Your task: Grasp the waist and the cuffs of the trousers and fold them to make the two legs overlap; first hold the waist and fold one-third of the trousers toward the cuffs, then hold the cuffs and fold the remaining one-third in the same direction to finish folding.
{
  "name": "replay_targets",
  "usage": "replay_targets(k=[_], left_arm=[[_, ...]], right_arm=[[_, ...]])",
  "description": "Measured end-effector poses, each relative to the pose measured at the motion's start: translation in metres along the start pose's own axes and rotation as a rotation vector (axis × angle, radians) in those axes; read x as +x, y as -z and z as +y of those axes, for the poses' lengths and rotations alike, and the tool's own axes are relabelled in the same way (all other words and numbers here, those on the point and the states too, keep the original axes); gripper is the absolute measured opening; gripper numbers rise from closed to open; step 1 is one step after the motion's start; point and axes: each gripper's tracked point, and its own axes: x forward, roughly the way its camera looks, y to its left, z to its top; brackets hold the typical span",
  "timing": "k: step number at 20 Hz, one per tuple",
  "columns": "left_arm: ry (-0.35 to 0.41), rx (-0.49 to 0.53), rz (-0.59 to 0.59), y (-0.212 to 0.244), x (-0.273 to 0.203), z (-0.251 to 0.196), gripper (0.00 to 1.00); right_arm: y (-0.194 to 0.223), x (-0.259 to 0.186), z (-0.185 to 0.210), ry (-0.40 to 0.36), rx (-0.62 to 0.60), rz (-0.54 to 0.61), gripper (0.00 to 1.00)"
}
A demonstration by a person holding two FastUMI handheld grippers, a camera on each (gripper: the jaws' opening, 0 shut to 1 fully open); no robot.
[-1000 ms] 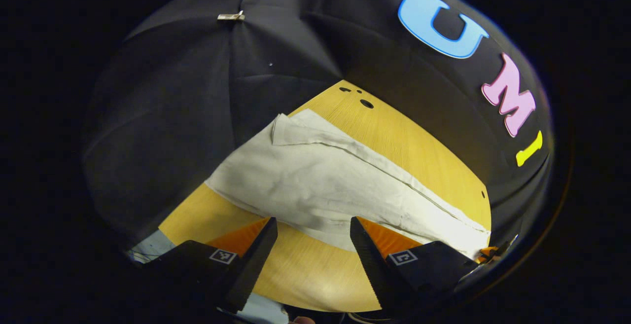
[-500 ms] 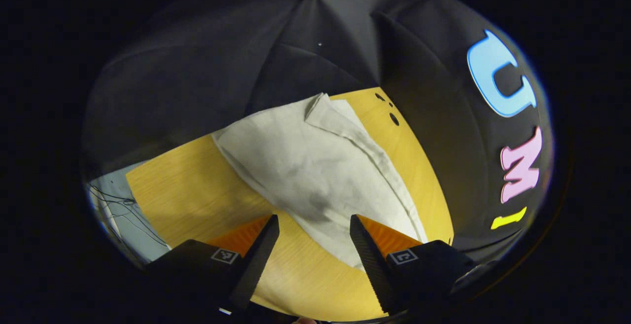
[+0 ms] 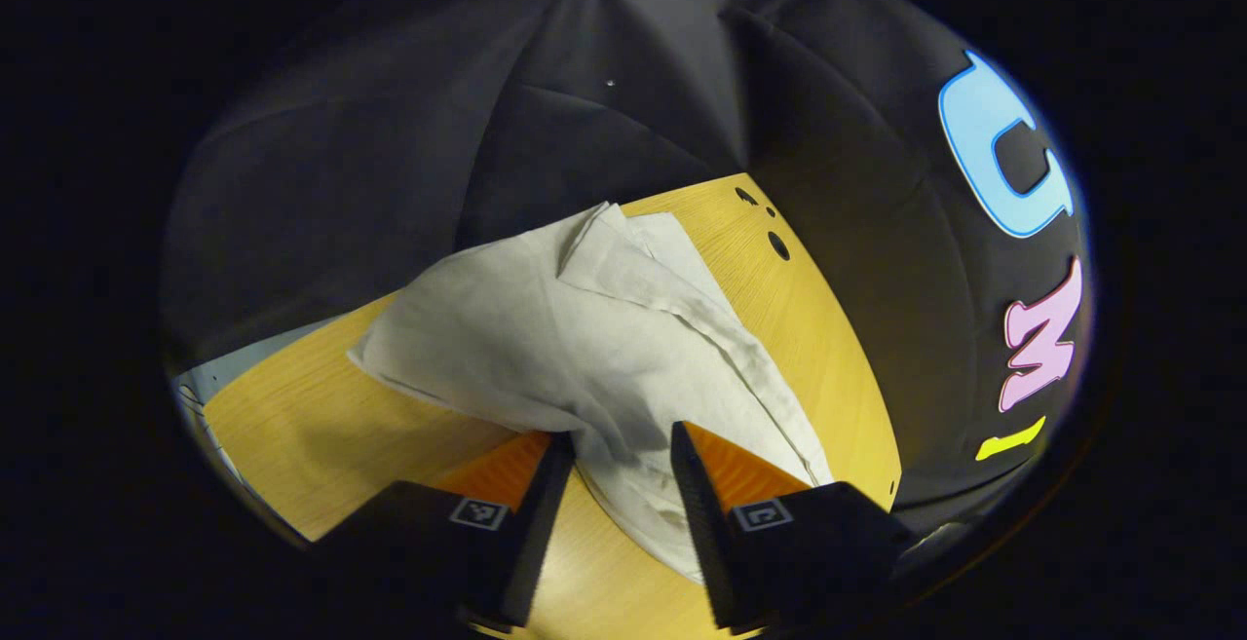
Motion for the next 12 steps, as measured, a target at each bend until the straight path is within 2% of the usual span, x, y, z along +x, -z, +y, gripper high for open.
replay_targets(k=[1, 3, 4, 5, 8, 12], left_arm=[[-0.011, -0.004, 0.012, 0.001, 0.006, 0.003, 0.53], [0.031, -0.048, 0.005, -0.001, 0.009, -0.003, 0.18], [0.044, -0.073, 0.003, 0.000, 0.010, -0.004, 0.13], [0.050, -0.087, 0.005, 0.001, 0.008, -0.005, 0.08], [0.053, -0.089, 0.022, 0.010, 0.006, -0.004, 0.08], [0.052, -0.086, 0.027, 0.018, 0.003, -0.006, 0.08]], right_arm=[[-0.001, 0.000, 0.000, -0.002, -0.002, -0.002, 0.16], [-0.002, -0.003, 0.002, -0.010, -0.004, -0.007, 0.16], [-0.003, -0.004, 0.003, -0.016, -0.010, -0.007, 0.16], [-0.004, -0.005, 0.004, -0.021, -0.022, -0.010, 0.16], [-0.017, -0.016, 0.018, -0.057, -0.087, -0.038, 0.16], [-0.037, -0.043, 0.071, -0.173, -0.165, -0.105, 0.16]])
